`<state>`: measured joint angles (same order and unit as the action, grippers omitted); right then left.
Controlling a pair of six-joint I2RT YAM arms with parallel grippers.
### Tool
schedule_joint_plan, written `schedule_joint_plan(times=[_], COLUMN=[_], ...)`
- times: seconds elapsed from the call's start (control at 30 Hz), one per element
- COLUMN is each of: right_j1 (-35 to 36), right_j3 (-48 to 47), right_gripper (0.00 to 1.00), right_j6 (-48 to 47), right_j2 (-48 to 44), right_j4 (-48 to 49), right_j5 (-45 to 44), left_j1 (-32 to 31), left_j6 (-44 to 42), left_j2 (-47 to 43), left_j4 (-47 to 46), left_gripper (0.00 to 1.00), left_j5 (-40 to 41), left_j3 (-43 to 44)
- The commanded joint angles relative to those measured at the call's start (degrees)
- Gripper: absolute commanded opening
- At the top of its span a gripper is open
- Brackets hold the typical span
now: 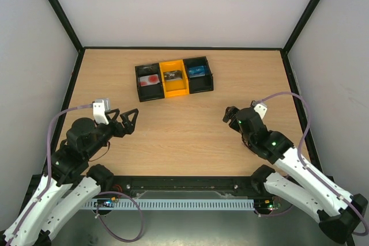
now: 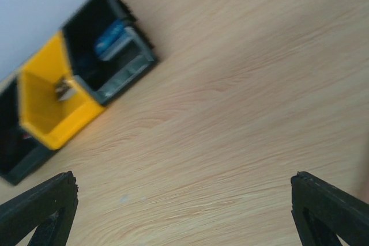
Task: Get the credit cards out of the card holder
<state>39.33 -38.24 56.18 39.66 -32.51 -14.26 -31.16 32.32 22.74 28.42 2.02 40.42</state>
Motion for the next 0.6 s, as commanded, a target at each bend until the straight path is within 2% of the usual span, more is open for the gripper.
schedule_joint_plan(times=[0.0,0.2,0.4,0.57], right_j1=[-0.22,-2.67,-12.04,-16.27], right_j3=[-0.82,2.19,7.18,9.46], right_gripper=[0.98,0.98,0.98,0.98], right_j6=[3.83,5.87,4.33,5.06], right_j2=[4.04,8.07,8.92,8.99], right_j4=[-6.87,-6.47,-3.04,-0.14], right_j5=[-10.65,-12.61,-9.15,-7.92], left_j1=[0.32,0.32,0.35,0.31], left_j6=[-0.91,-1.13,-1.24,-1.26], left_j2=[0.16,-0.65,-1.53,-1.88], left_j4=[-0.39,-0.09,0.35,0.33], left_gripper=[1.00,1.00,1.00,1.00], left_j5=[-0.22,-0.50,-0.78,-0.84], left_j3=[-0.48,-0.30,-0.06,0.00])
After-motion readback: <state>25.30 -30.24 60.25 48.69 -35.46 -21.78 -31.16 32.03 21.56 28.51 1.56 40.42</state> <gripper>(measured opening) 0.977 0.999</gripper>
